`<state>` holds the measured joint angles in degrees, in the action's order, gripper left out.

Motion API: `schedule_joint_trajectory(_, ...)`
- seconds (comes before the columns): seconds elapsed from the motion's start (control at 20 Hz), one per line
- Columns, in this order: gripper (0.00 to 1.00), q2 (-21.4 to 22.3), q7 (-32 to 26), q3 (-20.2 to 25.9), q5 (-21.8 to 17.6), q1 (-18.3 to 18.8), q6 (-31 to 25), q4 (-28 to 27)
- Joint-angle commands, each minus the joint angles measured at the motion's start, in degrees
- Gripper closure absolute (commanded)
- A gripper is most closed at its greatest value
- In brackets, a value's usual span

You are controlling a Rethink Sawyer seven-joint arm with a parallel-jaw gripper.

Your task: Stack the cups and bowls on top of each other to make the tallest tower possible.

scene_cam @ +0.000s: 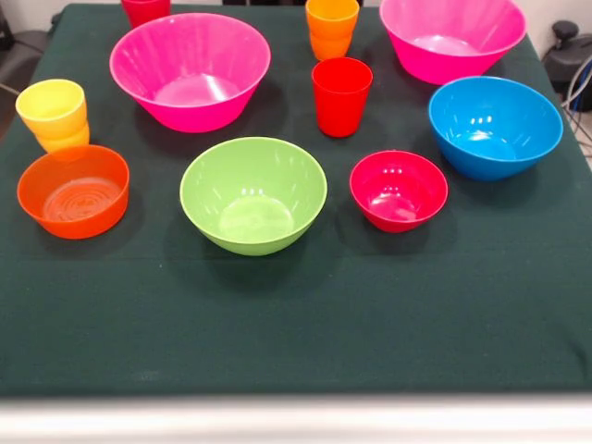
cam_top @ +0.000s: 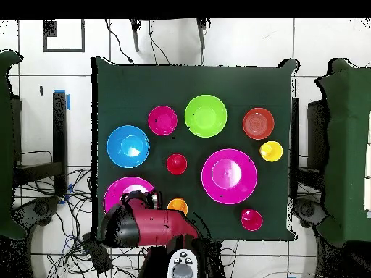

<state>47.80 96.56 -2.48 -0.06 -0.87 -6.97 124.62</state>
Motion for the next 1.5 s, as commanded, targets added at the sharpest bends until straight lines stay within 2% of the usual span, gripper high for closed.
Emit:
schedule_joint_trajectory(0.05,0.0,-8.2,7.16,1.25,-2.62,-0.6,4.28,-4.12)
schedule_joint_trajectory(0.35,0.0,-11.73,7.1,0.57,-2.27,-1.81,5.75,-6.36)
schedule_joint_trajectory(0.85,0.0,-16.18,6.04,1.34,-2.76,-0.36,7.72,-9.42)
schedule_joint_trajectory(1.5,0.0,-16.21,6.02,2.3,-2.16,-0.8,5.47,-11.08)
